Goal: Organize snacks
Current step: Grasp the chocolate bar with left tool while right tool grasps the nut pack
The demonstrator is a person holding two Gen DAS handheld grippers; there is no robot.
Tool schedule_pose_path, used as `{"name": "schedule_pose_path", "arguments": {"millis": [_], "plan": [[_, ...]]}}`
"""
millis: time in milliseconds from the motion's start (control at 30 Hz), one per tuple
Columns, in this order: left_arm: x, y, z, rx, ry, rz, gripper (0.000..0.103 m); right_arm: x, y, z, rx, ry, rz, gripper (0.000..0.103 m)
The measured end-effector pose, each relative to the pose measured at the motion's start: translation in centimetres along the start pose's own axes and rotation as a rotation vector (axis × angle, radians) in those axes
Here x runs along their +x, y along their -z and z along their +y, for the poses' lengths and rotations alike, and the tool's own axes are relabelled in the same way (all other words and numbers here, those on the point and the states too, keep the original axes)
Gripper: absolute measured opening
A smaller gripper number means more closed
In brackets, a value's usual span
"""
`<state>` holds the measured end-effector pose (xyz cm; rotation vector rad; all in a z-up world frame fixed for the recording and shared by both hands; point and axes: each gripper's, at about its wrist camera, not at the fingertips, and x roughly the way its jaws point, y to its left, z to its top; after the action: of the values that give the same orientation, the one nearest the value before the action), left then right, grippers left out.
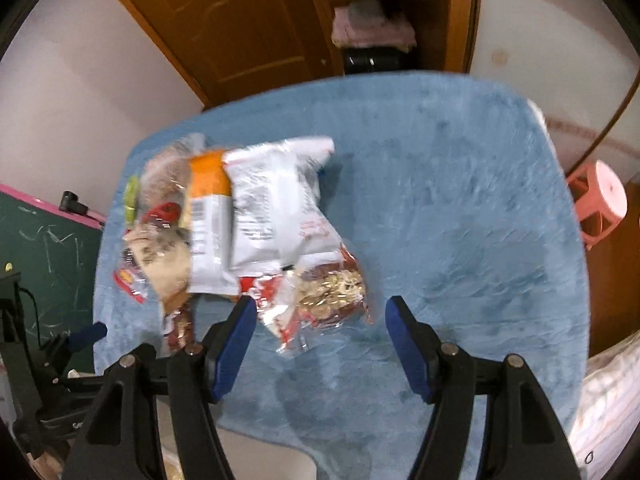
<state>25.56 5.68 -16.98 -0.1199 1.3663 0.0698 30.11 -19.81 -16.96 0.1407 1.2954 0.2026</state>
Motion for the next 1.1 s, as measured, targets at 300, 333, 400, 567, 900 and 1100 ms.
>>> {"name": "schedule_pose_path", "arguments": {"millis": [300,333,400,567,900,1100], "plan": [[4.5,-0.3,-0.8,-0.047,0.062,0.123,0.078,4.7,-0.8,0.2,0.003,0.013,0.067,0.071],[4.9,-0.2,-1.0,-0.041,0.059,0.135,0.076,4.7,-0.8,0.3,-0.001,0.014,0.065,0.072],[5.6,-0.1,-1.4,-0.030,0.042,0.159,0.066,4.8,-0.8,0.4,-0.010,0.015,0.066,0.072],[6.1,0.2,-2.2,-0.007,0.002,0.178,0.065,5.5,-0.7,0.2,-0.032,0.016,0.103,0.072],[5.9,-0.6,-4.2,-0.004,-0.023,0.141,0.041,5.8,0.0,0.1,-0.017,-0.029,0.084,0.057],[4.4,-0.1,-3.0,-0.107,0.076,0.104,0.037,3.6,1.9,0.1,-0.001,-0.045,0.047,0.056]]}}
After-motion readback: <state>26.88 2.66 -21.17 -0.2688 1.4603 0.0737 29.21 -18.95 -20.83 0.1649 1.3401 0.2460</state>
